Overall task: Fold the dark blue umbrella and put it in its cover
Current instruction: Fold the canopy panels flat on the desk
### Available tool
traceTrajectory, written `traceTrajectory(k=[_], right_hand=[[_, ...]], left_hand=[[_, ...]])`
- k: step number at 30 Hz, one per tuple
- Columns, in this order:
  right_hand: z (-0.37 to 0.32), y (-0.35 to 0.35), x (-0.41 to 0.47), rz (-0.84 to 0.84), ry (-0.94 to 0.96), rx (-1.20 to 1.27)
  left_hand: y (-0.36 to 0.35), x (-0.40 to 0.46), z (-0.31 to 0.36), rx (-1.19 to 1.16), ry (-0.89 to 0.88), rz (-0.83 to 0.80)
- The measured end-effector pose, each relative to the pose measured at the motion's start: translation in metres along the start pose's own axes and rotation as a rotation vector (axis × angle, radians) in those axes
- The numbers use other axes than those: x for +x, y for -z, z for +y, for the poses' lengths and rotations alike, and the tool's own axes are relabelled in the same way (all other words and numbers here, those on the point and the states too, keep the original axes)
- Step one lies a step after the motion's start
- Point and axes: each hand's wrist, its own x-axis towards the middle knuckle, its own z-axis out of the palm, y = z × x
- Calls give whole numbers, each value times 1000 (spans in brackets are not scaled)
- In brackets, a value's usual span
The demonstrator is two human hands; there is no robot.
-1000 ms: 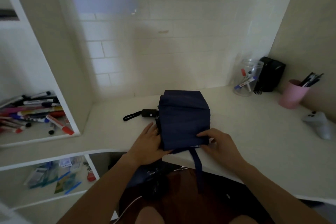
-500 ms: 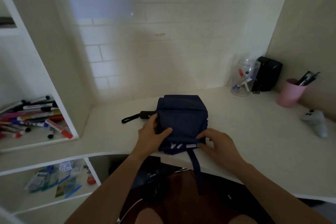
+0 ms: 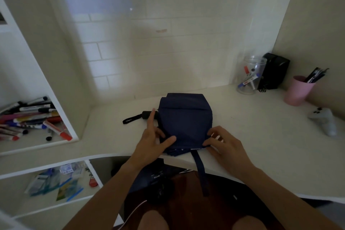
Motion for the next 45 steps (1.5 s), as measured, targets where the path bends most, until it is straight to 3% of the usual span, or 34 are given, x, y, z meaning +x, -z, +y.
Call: traceTrajectory(k=[4, 8, 17, 24, 27, 28, 31, 33, 38, 40, 43, 45], right_hand=[[1, -1, 1, -15, 47, 6], [1, 1, 1, -14, 36, 48], [6, -5, -2, -33, -67, 89], [0, 9, 16, -230, -79, -31], [-14, 15, 42, -129, -115, 65], [-15, 11, 49, -160, -109, 67], [-9, -15, 50, -569, -67, -20], [0, -28, 41, -740, -58, -49], [6, -36, 39, -758, -40, -57], [6, -37, 38, -750, -43, -47], [7, -35, 39, -766, -55, -32], [8, -31, 40, -786, -49, -16]], left_hand=[[-2, 5, -1, 146, -107, -30], [-5, 0, -2, 277, -88, 47], [1, -4, 0, 204, -74, 32], [-3, -4, -12, 426, -132, -19], [0, -2, -13, 491, -132, -67], [1, -2, -11, 516, -137, -77], [7, -2, -10, 674, -169, -129], [14, -1, -11, 794, -212, -127], [5, 18, 23, 803, -605, 63], [-10, 24, 32, 791, -625, -81], [-9, 22, 8, 826, -377, -418], [2, 16, -11, 853, -327, -485]])
